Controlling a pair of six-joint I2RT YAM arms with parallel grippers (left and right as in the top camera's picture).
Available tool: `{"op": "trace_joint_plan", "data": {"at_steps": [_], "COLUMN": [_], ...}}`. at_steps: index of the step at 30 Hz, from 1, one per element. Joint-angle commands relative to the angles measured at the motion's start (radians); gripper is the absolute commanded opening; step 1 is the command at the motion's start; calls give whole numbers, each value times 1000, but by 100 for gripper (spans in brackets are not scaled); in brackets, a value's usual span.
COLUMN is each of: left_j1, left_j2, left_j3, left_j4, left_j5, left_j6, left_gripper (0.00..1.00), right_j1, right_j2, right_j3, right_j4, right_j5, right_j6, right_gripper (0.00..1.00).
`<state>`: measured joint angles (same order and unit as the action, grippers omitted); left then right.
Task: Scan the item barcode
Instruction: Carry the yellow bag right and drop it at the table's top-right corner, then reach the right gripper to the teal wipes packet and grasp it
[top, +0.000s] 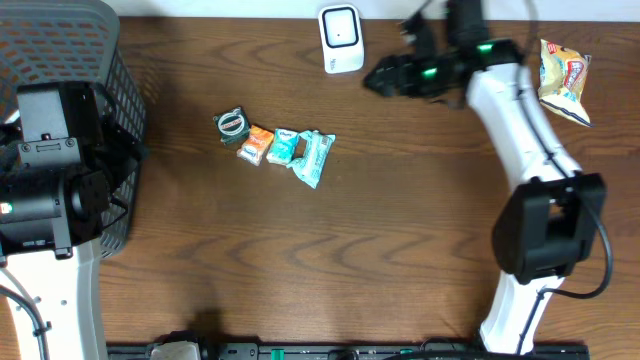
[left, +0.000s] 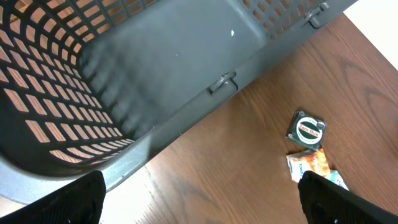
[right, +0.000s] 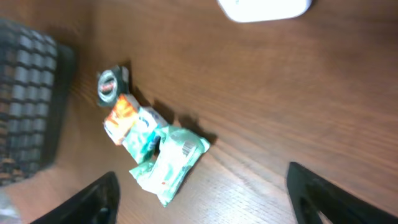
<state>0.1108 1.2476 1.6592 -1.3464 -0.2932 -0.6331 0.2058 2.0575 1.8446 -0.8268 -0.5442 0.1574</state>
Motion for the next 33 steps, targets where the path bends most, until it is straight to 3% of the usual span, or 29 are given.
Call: {"op": "trace_joint_plan", "data": {"at_steps": [1, 4, 7, 11, 13, 16, 23, 28, 33], "left_j1": [5, 5, 5, 5, 5, 5, 5, 5, 5], "left_j2": [1, 1, 1, 1, 1, 1, 1, 1, 1], "left_j3": [-5, -5, -5, -5, -5, -5, -5, -5, -5], "left_j4": [-3, -3, -3, -3, -3, -3, -3, -3, -3], "left_j5": [-10, -10, -10, -10, -10, -10, -10, -10, -10], "left_j6": [-16, -16, -16, -16, -16, -16, -16, -16, -16], "left_gripper": [98, 98, 98, 98, 97, 97, 98, 98, 98], "right_j1": [112, 201, 320, 396, 429, 486, 573, 557, 539], "right_j2": [-9, -9, -9, -9, -9, -9, -9, -9, -9], "right_j3": [0, -3, -38, -115, -165, -248, -344, -384, -388], "right_j4": [-8, -12, -28, 5, 56, 149, 200, 244, 357], "right_j5": [232, 332, 506, 538, 542, 592, 863, 877, 780], "right_j6": [92, 143, 327, 409, 410, 410, 428, 441, 440], "right_gripper": [75, 65, 54, 50, 53, 71, 68, 64, 74]}}
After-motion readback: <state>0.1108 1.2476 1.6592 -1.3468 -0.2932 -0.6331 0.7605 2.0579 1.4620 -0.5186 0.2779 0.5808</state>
